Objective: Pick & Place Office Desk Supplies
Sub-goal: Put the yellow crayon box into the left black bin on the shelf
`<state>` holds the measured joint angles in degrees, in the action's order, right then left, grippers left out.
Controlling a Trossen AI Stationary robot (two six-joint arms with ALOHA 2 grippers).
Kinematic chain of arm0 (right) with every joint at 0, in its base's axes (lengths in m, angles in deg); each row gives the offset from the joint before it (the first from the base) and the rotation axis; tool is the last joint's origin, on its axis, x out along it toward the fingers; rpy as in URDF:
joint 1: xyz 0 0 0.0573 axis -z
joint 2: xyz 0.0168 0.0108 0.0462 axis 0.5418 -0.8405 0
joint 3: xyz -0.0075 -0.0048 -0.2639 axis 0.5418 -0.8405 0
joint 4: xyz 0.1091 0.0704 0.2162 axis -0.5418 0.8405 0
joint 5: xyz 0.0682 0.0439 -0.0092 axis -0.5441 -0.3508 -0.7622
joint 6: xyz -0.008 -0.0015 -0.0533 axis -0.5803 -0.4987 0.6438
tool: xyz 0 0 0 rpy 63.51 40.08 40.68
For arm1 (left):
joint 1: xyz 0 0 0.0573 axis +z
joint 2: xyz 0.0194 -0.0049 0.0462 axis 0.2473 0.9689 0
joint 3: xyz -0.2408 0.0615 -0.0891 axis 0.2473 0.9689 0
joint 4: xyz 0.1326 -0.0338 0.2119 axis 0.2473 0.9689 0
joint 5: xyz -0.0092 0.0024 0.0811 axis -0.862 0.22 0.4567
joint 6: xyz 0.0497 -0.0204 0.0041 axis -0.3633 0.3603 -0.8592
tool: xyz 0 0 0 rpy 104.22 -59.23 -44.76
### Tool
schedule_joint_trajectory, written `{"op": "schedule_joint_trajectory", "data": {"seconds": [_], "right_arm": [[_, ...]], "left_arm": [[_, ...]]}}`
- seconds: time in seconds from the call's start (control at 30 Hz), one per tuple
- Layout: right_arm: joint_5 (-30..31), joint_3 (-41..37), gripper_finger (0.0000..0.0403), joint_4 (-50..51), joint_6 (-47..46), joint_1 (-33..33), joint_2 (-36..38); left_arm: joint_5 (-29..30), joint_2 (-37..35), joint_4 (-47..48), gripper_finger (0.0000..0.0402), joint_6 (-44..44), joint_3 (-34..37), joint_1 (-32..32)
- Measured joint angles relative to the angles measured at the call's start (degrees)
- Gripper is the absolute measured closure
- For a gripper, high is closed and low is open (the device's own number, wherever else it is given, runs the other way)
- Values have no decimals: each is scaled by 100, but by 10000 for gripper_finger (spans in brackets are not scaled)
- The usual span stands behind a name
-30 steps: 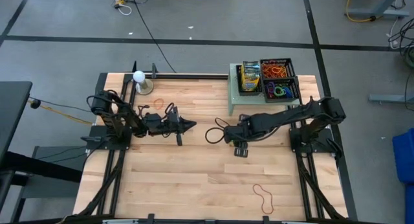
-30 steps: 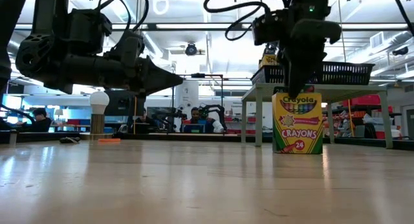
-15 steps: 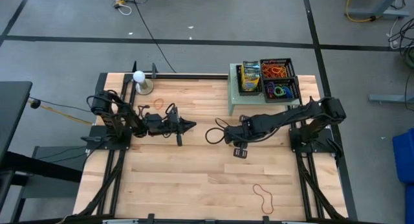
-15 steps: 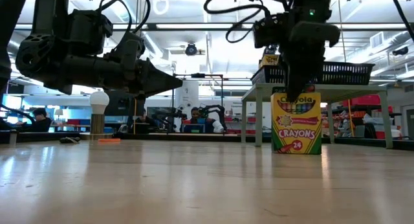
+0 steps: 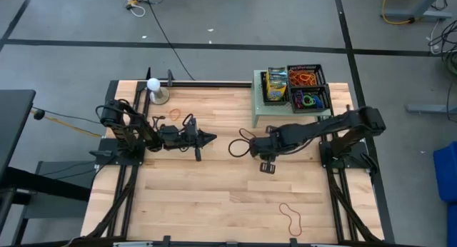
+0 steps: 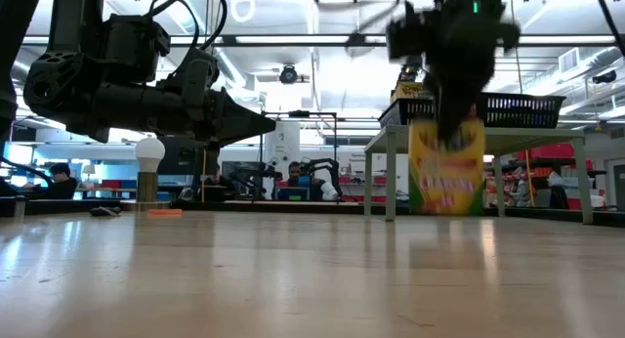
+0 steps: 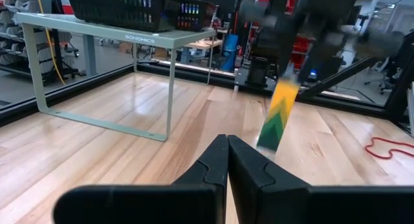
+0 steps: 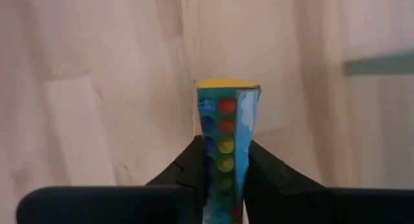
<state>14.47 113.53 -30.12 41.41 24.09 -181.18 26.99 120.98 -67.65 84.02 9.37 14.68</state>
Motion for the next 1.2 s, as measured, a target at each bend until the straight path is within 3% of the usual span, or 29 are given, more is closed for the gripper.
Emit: {"op": "schedule_joint_trajectory", "data": {"seconds": [0.13, 0.3, 0.53, 0.77, 1.2], "right_arm": [[71, 900, 324, 1021, 364, 150, 231], [734, 2420, 316, 2220, 1256, 656, 285], [1013, 3711, 319, 2607, 2966, 1679, 290], [952, 3788, 319, 2827, 4230, 2488, 281], [697, 3680, 318, 2900, 4779, 3087, 274]], "left_arm": [[-1, 0, -3, 389, 0, -2, -1], [-2, 0, -5, 389, -2, -2, -2], [0, 0, 24, 389, -9, -2, 0], [0, 0, 25, 389, -20, -2, -1], [0, 0, 31, 389, -22, -2, -2]]}}
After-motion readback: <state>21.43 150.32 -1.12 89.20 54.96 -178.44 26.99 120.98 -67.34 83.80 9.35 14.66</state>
